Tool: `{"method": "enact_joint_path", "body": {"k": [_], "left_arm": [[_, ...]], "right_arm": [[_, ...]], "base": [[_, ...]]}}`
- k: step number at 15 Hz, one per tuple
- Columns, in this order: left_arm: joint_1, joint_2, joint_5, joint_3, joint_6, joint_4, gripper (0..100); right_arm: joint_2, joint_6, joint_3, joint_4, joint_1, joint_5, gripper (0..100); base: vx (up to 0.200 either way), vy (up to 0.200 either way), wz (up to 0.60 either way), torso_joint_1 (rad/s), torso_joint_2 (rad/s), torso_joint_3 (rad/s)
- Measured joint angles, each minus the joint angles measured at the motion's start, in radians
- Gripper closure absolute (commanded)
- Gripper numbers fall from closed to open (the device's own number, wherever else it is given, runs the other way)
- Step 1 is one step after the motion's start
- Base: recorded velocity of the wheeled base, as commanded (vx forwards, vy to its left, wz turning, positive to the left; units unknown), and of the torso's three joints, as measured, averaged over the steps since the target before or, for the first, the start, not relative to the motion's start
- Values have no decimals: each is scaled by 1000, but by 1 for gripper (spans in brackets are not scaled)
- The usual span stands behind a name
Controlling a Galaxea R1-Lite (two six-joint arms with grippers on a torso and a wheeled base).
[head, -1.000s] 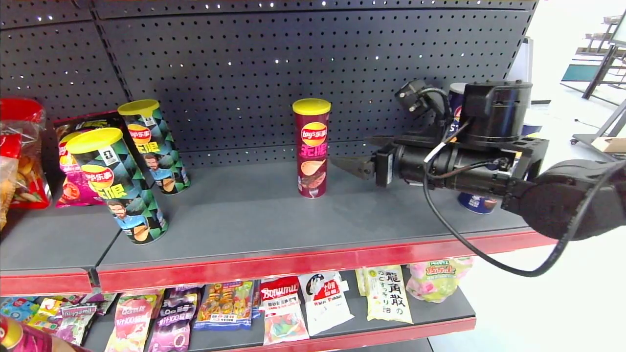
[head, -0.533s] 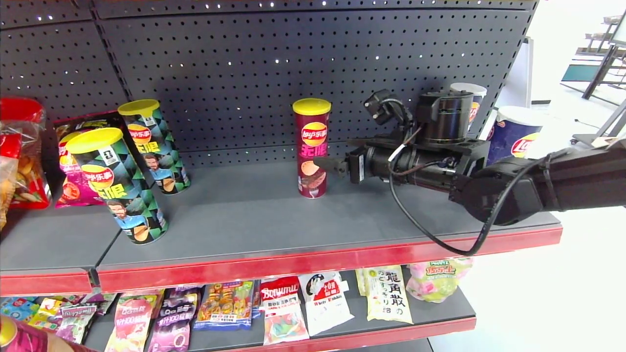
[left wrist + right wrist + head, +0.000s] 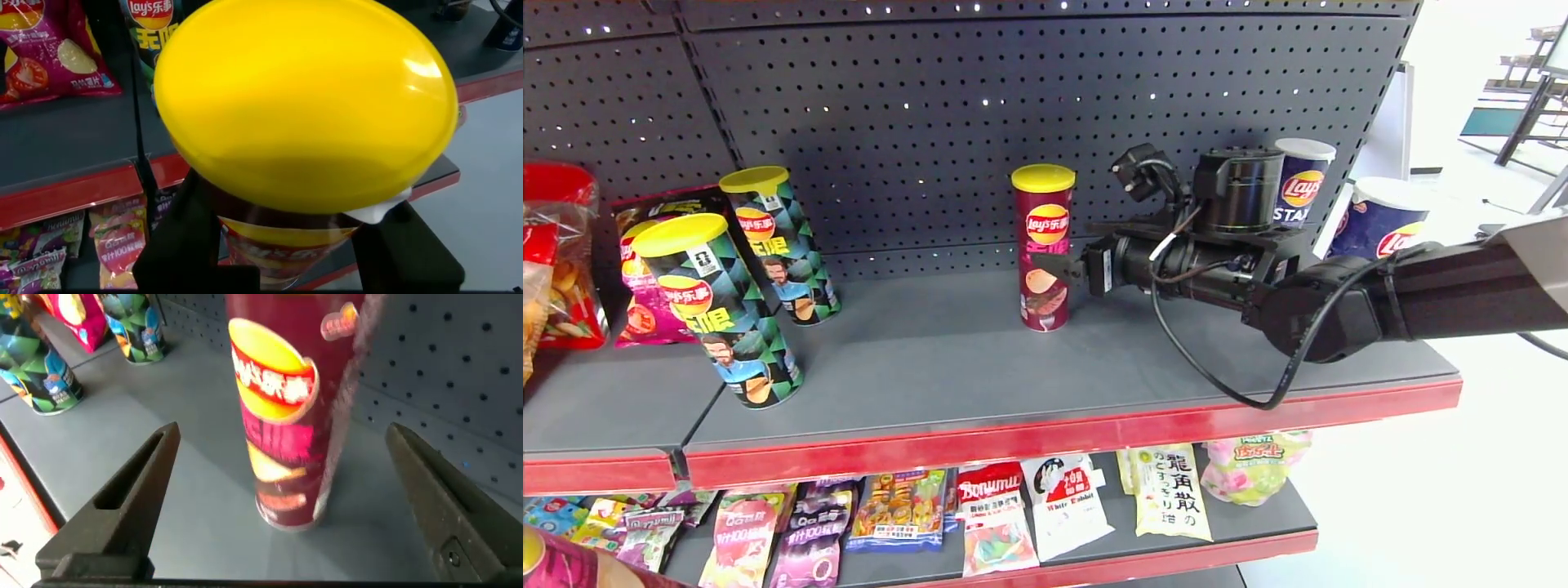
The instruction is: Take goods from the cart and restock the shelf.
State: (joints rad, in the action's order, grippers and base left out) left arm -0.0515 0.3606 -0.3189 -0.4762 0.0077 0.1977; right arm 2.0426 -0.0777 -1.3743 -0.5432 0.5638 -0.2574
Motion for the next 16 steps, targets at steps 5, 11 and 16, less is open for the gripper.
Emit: {"method": "enact_joint_path", "body": {"k": [5,11,16], "left_arm": [[0,1,-1,2,0,1,100],[0,2,-3,6,0,1,100],[0,1,-4,7,0,1,100]], "right_arm": [[34,1,-38,1,3,3,0],[93,0,-114,4,9,9,0],[132,1,-162,6,9,9,0]], "base": [[0,0,0,0,0,0],[0,0,0,0,0,0],[0,0,0,0,0,0]]}}
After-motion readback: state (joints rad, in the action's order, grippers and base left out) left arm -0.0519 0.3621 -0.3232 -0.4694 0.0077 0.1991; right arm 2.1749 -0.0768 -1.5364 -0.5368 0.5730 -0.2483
